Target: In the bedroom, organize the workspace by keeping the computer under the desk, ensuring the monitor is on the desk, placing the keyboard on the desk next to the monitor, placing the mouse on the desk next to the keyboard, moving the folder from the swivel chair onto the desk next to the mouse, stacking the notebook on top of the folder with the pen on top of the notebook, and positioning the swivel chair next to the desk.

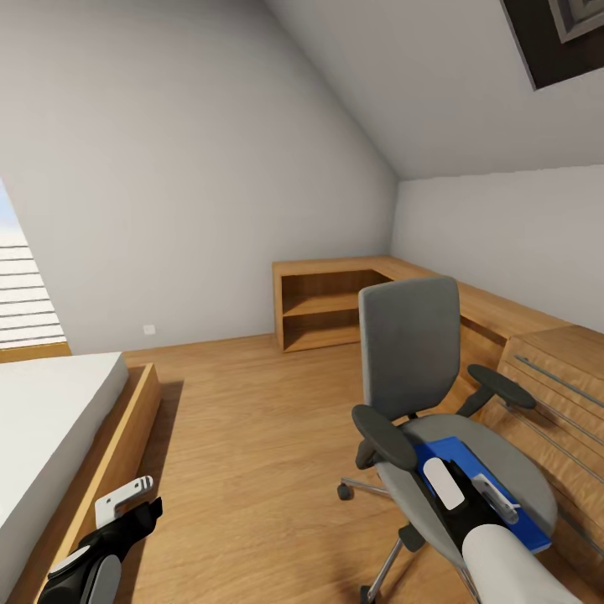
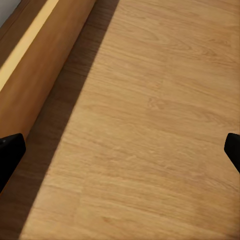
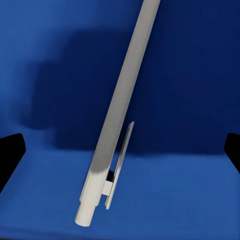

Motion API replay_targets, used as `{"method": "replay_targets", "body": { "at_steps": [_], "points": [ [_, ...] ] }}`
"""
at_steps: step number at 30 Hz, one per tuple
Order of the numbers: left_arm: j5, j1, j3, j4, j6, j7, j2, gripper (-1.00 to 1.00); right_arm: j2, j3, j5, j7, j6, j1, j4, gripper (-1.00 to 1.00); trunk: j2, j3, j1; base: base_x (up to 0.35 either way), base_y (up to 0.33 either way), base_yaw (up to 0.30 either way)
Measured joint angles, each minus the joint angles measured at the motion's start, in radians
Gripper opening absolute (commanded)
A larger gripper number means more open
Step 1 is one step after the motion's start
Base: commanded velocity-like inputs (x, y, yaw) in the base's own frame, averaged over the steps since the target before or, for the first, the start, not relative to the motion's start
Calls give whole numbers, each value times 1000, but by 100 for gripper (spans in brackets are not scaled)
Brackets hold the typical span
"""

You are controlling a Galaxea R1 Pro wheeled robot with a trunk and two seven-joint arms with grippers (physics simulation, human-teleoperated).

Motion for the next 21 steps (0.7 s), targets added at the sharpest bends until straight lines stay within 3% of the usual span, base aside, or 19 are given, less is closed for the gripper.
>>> {"method": "replay_targets", "body": {
  "at_steps": [21],
  "points": [
    [0,0,0,-1,0,0,0,100,0,0,0,-1,-1,0,0,100,0,0,0,0,0,0]
  ]
}}
